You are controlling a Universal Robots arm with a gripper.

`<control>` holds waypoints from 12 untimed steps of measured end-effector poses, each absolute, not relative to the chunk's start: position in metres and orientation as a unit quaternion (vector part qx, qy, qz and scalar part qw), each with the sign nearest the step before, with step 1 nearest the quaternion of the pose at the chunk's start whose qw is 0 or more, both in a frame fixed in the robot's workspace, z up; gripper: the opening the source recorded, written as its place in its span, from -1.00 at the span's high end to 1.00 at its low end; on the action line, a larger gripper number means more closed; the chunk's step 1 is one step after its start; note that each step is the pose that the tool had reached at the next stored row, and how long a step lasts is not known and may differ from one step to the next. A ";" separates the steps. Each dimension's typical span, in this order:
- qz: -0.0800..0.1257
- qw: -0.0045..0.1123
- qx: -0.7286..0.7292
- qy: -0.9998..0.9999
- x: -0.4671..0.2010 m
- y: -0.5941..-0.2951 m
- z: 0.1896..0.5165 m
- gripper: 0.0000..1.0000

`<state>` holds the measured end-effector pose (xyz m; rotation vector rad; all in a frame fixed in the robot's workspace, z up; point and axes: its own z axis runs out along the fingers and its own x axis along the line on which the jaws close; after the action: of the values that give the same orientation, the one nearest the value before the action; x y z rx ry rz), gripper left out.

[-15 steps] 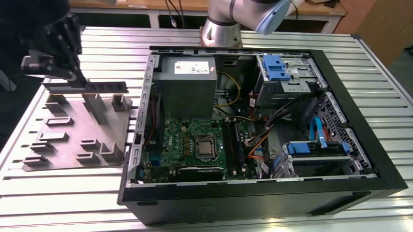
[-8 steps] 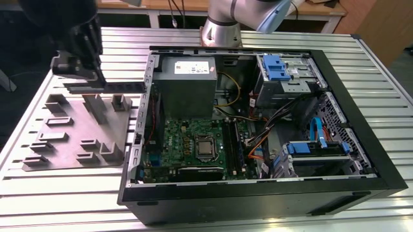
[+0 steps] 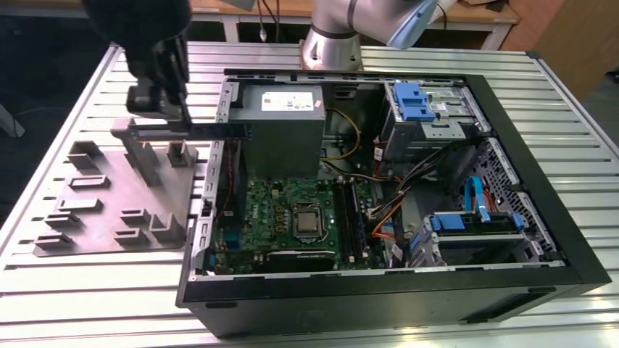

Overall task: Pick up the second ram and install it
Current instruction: 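Pick up the second ram and move it above second insertion slot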

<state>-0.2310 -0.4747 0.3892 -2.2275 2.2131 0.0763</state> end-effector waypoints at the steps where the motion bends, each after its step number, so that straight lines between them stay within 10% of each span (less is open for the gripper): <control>1: 0.024 0.000 -0.709 0.705 -0.227 -0.475 0.389 0.77; 12: 0.024 0.000 -0.709 0.705 -0.176 -0.475 0.388 0.77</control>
<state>-0.1762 -0.4747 0.3884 -2.2274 2.2131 0.0762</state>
